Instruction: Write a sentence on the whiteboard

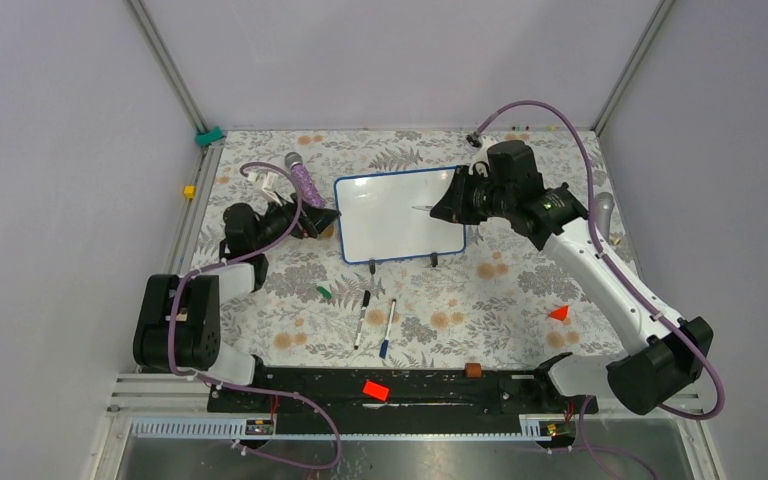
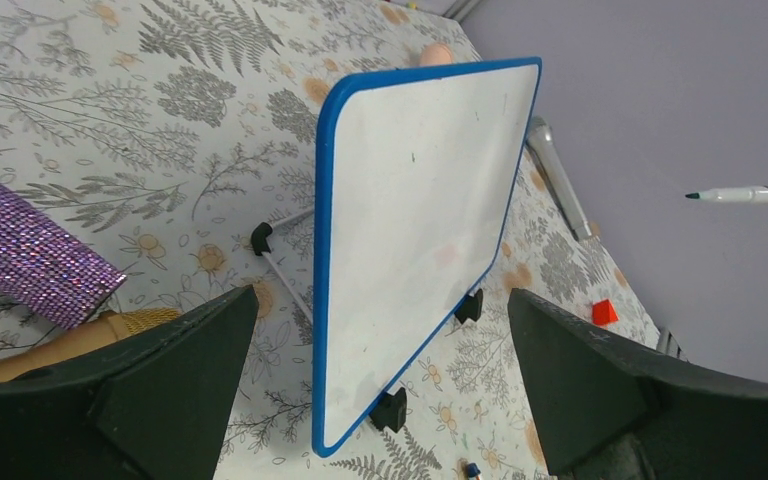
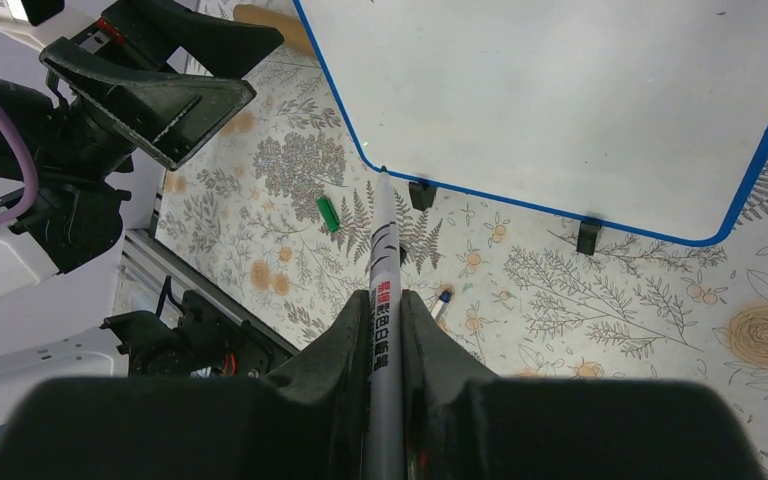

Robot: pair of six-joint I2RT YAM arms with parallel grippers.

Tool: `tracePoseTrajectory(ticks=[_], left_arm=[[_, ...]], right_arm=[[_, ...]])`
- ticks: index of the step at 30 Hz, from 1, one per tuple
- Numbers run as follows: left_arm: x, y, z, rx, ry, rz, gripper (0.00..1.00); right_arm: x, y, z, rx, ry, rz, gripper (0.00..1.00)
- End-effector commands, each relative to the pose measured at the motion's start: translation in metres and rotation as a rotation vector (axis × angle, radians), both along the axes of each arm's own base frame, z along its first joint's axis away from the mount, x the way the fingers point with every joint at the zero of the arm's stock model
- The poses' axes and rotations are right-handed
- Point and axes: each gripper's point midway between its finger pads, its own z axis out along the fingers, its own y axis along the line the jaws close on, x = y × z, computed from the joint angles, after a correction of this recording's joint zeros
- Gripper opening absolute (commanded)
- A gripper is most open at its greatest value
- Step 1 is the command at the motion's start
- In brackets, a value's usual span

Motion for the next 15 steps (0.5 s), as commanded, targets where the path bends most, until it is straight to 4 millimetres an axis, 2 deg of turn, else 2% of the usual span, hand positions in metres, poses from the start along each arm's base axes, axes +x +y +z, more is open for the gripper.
tracePoseTrajectory(ticks=[1,6,12,15], left_arm=[[-0.001,-0.013,0.017,0.024,-0.101,-0.104,0.99],[0.003,-0.023,0.012,-0.009,-0.074,-0.19,0.99],[-0.007,-0.033,0.032,-0.161,-0.132,-0.322,0.99],[-0.006,-0.035,0.029,-0.168,-0.113,-0.367,0.99]], right_arm=[[0.005,0.011,0.024,0.036,-0.066,0.039,0.0],[0.006,0.011,0.027,0.037,-0.07,0.035,0.0],[0.005,0.007,0.028,0.029,-0.075,0.024,0.0],[0.005,0.005,0.028,0.025,-0.079,0.016,0.0]])
